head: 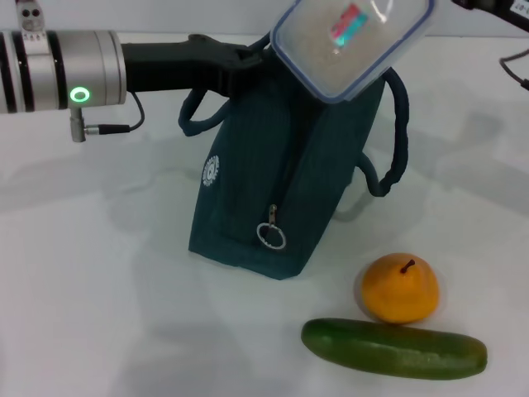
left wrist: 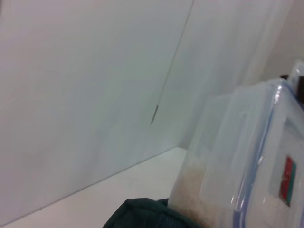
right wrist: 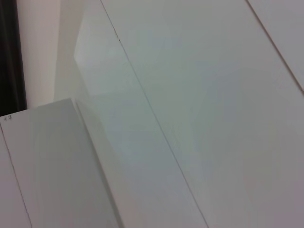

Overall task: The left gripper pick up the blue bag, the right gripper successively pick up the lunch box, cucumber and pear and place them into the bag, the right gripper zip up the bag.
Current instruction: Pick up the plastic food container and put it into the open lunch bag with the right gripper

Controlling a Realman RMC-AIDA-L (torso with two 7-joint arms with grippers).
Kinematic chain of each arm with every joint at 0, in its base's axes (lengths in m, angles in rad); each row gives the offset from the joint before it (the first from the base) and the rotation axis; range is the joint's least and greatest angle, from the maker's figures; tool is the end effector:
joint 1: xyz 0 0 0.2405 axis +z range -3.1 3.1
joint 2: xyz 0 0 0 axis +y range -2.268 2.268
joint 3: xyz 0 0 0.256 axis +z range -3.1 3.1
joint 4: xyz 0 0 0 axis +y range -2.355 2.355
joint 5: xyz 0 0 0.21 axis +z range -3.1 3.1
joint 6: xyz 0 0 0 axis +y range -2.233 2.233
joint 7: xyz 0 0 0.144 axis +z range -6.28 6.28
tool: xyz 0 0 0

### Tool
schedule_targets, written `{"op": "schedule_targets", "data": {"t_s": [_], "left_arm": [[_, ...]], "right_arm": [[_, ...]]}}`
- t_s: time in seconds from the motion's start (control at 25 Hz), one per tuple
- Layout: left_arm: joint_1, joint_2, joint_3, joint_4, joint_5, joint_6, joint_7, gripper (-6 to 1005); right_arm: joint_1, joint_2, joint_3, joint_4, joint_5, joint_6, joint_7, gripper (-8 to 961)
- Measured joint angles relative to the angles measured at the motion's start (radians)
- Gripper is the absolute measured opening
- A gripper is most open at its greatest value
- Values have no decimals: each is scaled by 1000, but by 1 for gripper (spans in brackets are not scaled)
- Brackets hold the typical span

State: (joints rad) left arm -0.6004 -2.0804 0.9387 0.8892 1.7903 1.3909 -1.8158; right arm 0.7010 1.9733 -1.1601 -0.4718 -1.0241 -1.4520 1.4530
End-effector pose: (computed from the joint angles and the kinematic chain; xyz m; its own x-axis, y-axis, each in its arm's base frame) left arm -0.1819 0.3836 0.0185 0.7096 0.4054 0.5763 0.5565 -0.8241 -0.1054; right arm 0.1535 0.3967 0.0334 0.4127 -0.2388 -0.8790 -0.4631 -0.8860 0.0233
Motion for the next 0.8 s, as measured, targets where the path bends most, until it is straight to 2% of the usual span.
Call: {"op": "schedule_targets", "data": {"t_s": [0.44, 0.8], "left_arm": [[-5, -2, -2, 1, -9, -8, 0, 39], [-6, -2, -3, 1, -18, -25, 0, 38]], "right_arm": [[-62, -2, 61, -46, -55, -56, -5, 161], [-112, -13, 95, -56, -64, -62, -10, 169]]}}
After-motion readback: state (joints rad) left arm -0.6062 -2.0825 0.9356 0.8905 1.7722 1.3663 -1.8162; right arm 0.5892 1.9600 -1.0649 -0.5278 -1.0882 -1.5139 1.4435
